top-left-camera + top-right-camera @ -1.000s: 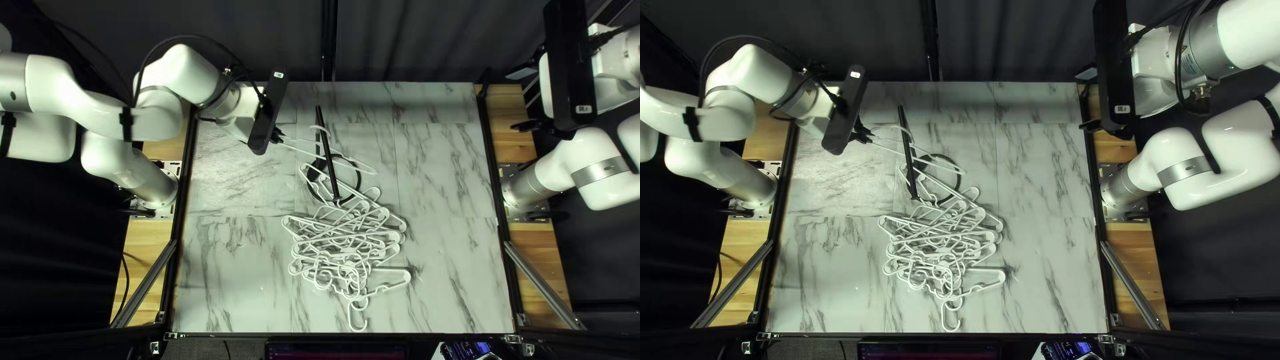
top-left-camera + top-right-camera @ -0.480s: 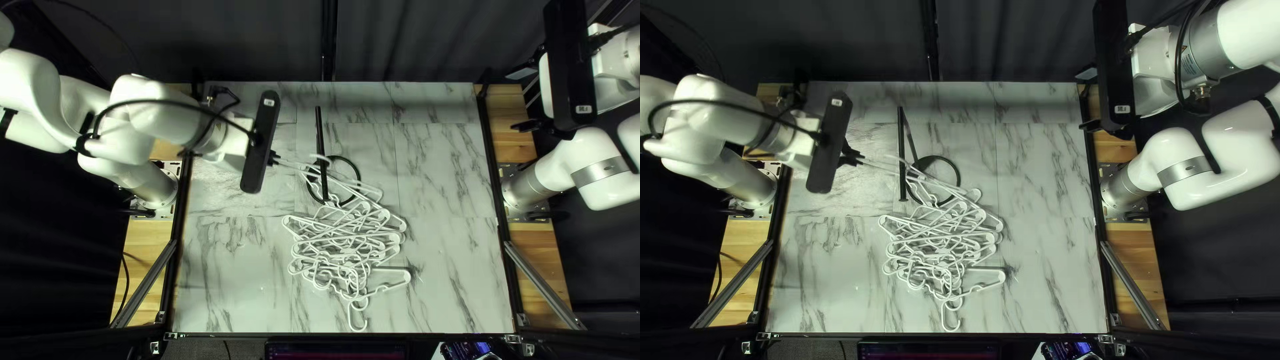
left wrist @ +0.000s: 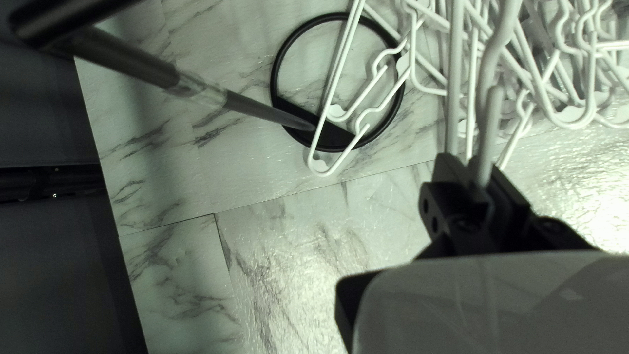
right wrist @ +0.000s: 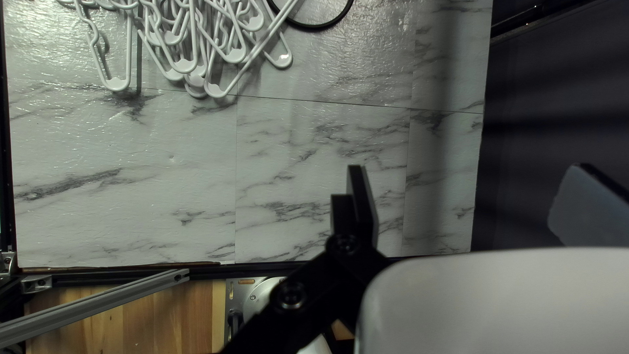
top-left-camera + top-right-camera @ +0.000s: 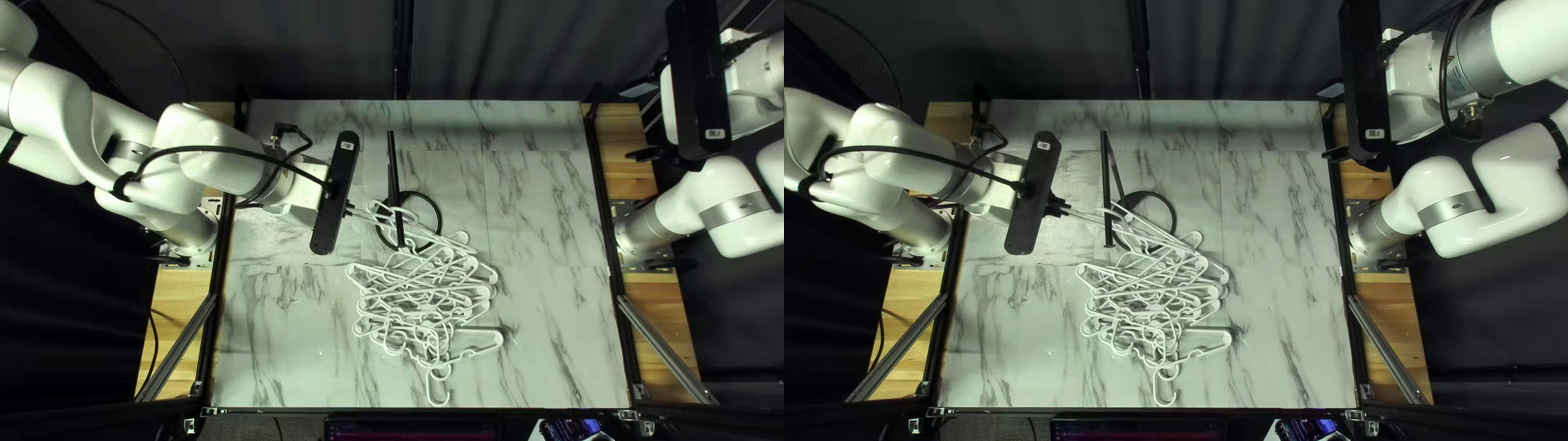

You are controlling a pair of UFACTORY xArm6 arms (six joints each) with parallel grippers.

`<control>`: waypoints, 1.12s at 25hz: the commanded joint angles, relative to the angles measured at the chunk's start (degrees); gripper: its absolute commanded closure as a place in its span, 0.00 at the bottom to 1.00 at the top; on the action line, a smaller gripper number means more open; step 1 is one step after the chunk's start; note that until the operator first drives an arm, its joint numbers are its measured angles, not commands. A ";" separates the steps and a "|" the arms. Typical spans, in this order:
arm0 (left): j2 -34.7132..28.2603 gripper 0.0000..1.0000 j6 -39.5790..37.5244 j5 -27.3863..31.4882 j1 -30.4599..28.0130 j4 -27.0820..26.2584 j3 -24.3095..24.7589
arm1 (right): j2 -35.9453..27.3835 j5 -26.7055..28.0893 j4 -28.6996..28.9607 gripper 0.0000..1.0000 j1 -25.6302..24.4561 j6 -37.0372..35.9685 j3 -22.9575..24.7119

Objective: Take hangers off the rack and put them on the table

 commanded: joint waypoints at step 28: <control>16.09 1.00 -36.53 20.53 -22.80 20.76 -13.62 | 0.00 0.00 0.00 0.00 0.00 0.00 0.00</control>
